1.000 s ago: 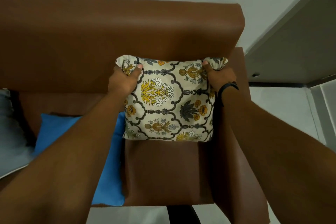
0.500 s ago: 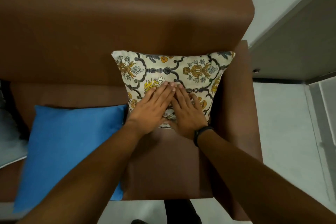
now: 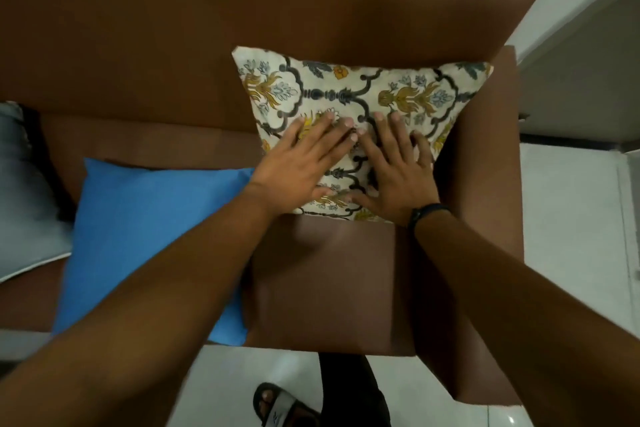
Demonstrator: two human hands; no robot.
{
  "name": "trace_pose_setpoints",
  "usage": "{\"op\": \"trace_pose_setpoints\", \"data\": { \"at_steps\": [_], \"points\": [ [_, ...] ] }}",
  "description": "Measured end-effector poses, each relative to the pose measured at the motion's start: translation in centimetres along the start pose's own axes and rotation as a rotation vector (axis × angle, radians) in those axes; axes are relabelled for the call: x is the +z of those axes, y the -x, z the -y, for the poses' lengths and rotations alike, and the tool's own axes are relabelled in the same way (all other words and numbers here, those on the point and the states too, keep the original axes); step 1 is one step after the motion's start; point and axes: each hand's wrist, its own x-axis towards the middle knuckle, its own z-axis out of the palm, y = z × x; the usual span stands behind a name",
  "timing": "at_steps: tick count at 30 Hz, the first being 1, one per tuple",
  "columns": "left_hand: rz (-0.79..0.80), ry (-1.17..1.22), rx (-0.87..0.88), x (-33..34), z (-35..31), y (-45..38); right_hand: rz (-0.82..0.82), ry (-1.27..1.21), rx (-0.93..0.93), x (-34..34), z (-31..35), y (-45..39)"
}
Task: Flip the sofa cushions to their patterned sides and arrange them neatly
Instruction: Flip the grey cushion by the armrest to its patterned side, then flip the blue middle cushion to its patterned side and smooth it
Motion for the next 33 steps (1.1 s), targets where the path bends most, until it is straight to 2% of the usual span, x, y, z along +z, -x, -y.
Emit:
{"op": "trace_pose_setpoints", "data": {
  "at_steps": [2,7,10,14,16,19,21,25,29,31,33],
  "points": [
    [0.061,-0.076,-0.077,0.0,-0.1,0.3,0.029,0.029,-0.001,-0.1,0.0,-0.8],
    [0.172,-0.013,-0.377,-2.4,6.8,2.4,0.092,-0.081,0.321,-2.2,-3.1,-1.1],
    [0.108,0.039,-0.420,-6.3,9.7,3.1,0.034,-0.205,0.450,-4.6,-2.4,-1.4],
    [-0.075,0.353,-0.338,-12.5,10.7,3.5,-0.086,-0.554,0.471,-9.0,3.0,-3.5],
    [-0.119,0.559,-0.444,-14.3,10.7,5.1,-0.052,-0.685,0.472,-10.3,7.1,-3.8],
    [-0.133,0.775,-0.727,-15.1,11.9,11.0,0.094,-0.838,0.477,-10.5,14.5,-3.9],
    [-0.102,0.845,-0.912,-13.9,13.1,15.9,0.239,-0.919,0.515,-9.0,18.8,-3.5],
    [0.044,0.897,-1.234,-8.3,14.4,27.6,0.647,-1.059,0.663,-4.4,26.0,-0.4],
    [0.230,0.927,-1.488,-2.0,14.7,37.2,0.619,-1.133,0.864,-0.4,31.3,3.5],
    [0.286,1.035,-1.589,0.6,14.7,40.8,0.590,-1.212,0.989,1.8,33.5,4.5],
    [0.329,1.251,-1.633,3.0,14.8,43.8,0.572,-1.233,1.105,4.1,35.1,5.3]
  ]
}}
